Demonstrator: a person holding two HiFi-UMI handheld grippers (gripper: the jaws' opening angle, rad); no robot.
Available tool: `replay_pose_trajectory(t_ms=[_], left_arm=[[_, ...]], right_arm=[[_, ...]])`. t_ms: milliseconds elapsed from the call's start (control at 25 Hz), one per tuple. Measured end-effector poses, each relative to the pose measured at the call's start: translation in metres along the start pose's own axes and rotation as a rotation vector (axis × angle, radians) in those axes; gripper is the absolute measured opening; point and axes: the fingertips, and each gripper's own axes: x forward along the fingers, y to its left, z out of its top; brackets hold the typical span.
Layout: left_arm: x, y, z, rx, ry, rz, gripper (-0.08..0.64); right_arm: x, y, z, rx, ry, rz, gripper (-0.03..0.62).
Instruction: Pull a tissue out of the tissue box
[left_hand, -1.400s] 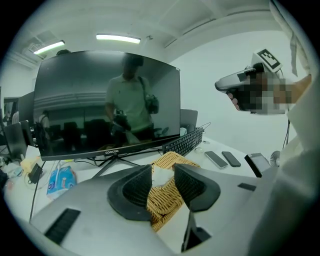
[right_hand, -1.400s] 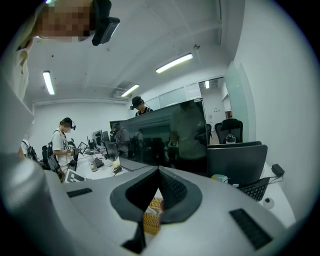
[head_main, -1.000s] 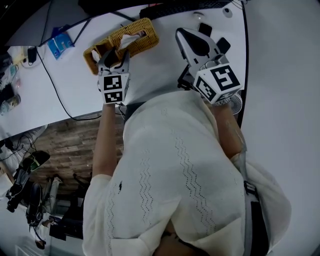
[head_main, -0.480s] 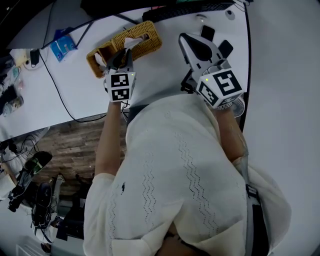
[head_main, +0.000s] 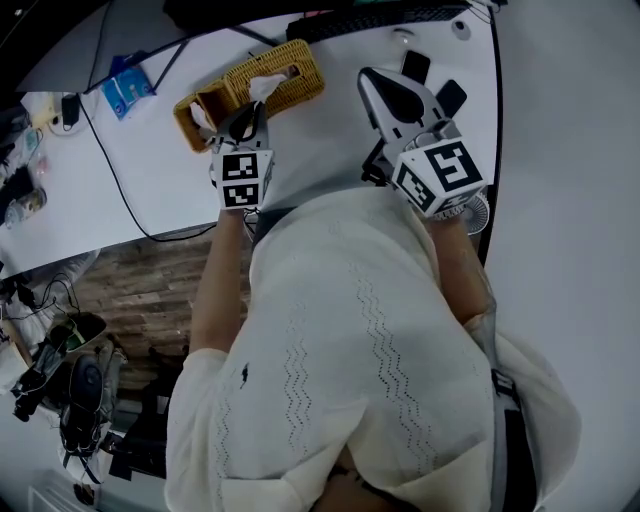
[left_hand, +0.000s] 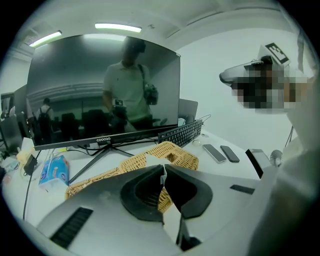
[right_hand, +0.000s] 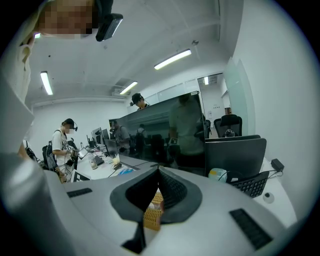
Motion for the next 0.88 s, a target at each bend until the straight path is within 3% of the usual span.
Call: replay_pose_trajectory(t_ms=[880], left_arm=[[-0.029, -0.008, 0.002, -0.014, -0.061, 0.017, 0.014]], right_arm=[[-0.018, 0.016, -0.001, -0.007, -0.016, 0.005, 0.002]])
